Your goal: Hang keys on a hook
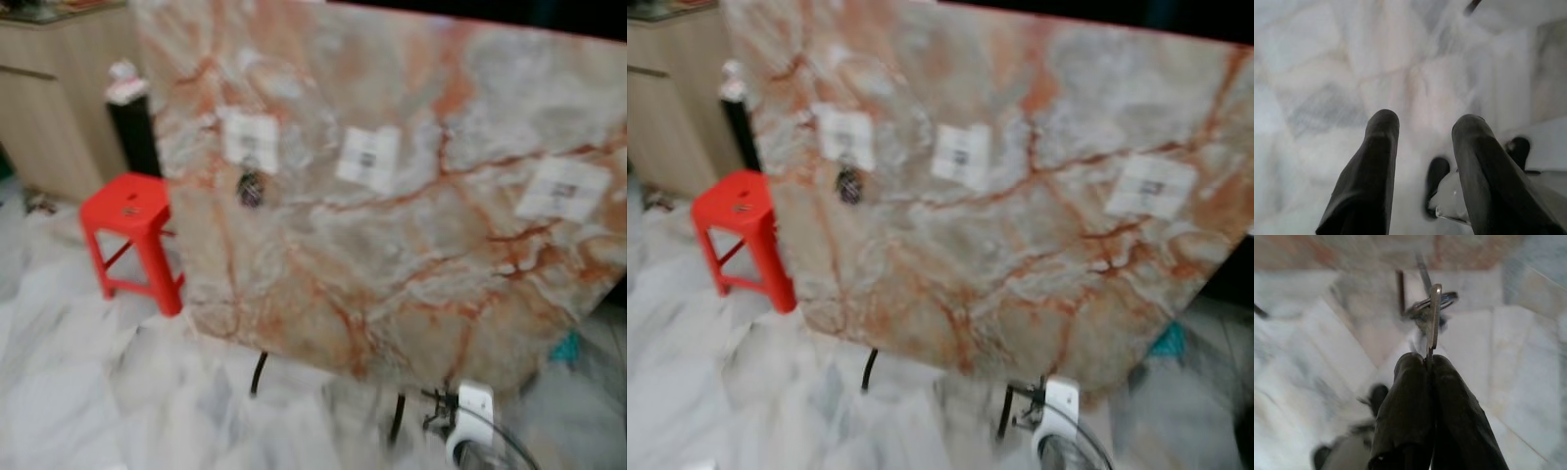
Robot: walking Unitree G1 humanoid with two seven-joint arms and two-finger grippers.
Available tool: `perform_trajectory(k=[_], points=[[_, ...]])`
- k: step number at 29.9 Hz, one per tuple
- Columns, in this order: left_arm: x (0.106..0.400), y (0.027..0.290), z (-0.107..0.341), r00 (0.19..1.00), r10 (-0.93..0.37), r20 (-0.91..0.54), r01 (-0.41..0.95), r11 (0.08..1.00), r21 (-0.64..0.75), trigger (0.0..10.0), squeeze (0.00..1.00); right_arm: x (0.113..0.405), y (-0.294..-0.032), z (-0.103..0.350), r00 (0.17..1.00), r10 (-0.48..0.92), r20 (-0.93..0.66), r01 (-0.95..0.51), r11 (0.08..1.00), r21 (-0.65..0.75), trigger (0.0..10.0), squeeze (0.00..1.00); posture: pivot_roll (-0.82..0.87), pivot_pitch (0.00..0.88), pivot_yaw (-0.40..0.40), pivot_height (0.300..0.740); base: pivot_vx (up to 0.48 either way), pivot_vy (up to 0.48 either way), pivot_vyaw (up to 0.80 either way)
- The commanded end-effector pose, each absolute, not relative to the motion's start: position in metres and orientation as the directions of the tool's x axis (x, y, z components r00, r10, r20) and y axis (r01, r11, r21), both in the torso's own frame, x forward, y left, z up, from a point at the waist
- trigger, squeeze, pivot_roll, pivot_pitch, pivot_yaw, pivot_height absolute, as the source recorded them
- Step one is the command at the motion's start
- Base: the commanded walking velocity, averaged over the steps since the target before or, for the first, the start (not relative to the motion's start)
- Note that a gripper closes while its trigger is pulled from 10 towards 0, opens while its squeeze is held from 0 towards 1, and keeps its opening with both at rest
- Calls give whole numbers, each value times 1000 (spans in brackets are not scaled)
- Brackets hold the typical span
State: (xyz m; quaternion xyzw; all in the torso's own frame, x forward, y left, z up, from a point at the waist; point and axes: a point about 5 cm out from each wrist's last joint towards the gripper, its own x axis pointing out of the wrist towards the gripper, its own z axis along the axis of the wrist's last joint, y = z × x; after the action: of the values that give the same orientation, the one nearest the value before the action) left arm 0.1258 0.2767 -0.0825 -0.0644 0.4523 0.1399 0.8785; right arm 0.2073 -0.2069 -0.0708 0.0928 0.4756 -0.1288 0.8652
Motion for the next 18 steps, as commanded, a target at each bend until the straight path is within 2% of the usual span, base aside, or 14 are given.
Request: perform_trajectory(k=[1,12,15,18], points=[[108,284,-86,512,186,-839,-293,955,33,10000,0,221,-202,-64,554,-129,-822,321,945,67,10000,0,133,0,-13,740,0,0,-788],[110,270,-90,513,168,-842,-286,958,17,10000,0,243,-201,-50,616,-128,-777,314,945,93,10000,0,145,0,-26,740,0,0,-791],[115,257,-93,513,161,-843,-291,957,5,10000,0,251,-199,-44,637,-122,-761,303,947,102,10000,0,148,0,-32,740,0,0,-796],[121,238,-97,511,146,-847,-282,959,-5,10000,0,258,-196,-39,665,-112,-738,290,950,118,10000,0,150,0,-35,740,0,314,-792]])
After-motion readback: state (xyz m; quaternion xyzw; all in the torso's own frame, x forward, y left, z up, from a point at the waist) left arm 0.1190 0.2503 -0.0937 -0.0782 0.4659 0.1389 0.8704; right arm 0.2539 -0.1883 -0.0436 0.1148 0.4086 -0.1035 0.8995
